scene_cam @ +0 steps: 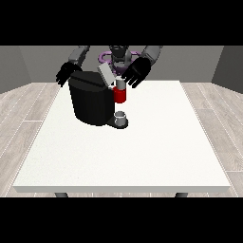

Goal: Insert the coffee pod into the coffee machine and close the lid

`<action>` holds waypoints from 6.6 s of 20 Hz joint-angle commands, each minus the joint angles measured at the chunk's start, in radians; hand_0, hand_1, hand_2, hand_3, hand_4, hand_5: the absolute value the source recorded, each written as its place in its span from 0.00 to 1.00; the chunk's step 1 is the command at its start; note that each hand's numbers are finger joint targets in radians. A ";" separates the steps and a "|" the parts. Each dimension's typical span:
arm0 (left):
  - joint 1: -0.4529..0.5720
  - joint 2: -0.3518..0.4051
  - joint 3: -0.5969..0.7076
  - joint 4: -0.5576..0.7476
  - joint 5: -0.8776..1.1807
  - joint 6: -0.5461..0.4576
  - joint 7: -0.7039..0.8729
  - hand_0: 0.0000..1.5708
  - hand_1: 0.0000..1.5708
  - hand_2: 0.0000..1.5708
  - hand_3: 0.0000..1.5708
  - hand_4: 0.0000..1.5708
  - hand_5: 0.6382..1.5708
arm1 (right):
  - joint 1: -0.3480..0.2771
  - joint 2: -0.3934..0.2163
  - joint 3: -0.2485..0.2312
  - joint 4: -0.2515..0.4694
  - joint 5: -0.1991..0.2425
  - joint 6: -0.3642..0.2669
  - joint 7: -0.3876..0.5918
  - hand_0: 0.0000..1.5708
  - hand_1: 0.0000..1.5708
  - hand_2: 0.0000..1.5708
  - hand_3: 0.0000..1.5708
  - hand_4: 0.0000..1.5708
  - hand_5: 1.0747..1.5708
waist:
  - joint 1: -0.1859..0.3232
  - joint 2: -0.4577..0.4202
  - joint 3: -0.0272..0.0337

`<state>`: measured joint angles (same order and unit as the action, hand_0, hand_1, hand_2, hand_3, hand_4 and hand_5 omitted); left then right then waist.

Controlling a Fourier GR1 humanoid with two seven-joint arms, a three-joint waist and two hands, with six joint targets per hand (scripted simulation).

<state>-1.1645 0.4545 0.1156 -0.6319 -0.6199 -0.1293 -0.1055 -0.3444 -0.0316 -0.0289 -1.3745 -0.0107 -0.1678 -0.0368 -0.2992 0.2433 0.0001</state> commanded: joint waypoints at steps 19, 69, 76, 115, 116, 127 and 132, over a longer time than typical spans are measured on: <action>0.004 -0.075 -0.020 0.009 -0.038 0.020 -0.003 0.75 0.75 0.80 0.75 0.31 1.00 | 0.001 -0.023 -0.048 0.009 -0.043 0.021 -0.014 0.00 0.00 0.00 0.00 0.29 1.00 | 0.021 0.009 0.0001; 0.043 -0.014 -0.043 -0.003 -0.128 -0.102 -0.070 0.00 0.00 0.00 0.00 0.00 1.00 | 0.099 0.012 -0.051 0.045 -0.048 -0.004 -0.093 0.00 0.00 0.00 0.00 0.27 1.00 | 0.081 -0.073 0.0002; 0.156 -0.150 0.110 -0.018 0.074 -0.108 -0.050 0.00 0.00 0.00 0.00 0.00 1.00 | 0.190 -0.029 -0.106 0.089 -0.073 0.011 -0.101 0.00 0.00 0.00 0.00 0.27 1.00 | 0.187 -0.238 -0.0001; 0.789 -0.454 0.139 -0.514 0.555 -0.182 -0.013 0.00 0.00 0.00 0.00 0.00 1.00 | 0.008 -0.170 -0.084 0.076 -0.065 0.226 0.008 0.00 0.00 0.00 0.00 0.00 1.00 | 0.487 -0.344 0.0003; 0.818 -0.454 0.114 -0.535 0.582 -0.156 0.040 0.00 0.00 0.00 0.00 0.00 1.00 | 0.023 -0.105 -0.021 0.065 -0.033 0.193 0.029 0.00 0.00 0.00 0.00 0.00 1.00 | 0.467 -0.368 0.0001; 0.925 -0.413 0.082 -0.684 0.605 -0.133 0.025 0.00 0.00 0.00 0.00 0.00 1.00 | -0.145 -0.122 -0.055 0.182 -0.038 0.222 0.036 0.00 0.00 0.00 0.00 0.00 1.00 | 0.423 -0.258 -0.0001; 0.895 -0.384 0.083 -0.741 0.629 -0.131 0.049 0.00 0.00 0.00 0.00 0.00 1.00 | -0.202 -0.172 -0.074 0.259 -0.008 0.254 -0.022 0.00 0.00 0.00 0.00 0.00 1.00 | 0.444 -0.212 0.0000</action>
<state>-0.2845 0.0667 0.2149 -1.3236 -0.0017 -0.2633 -0.0598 -0.4887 -0.1776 -0.0860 -1.1769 -0.0364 0.0794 -0.0455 0.1257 0.0036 -0.0014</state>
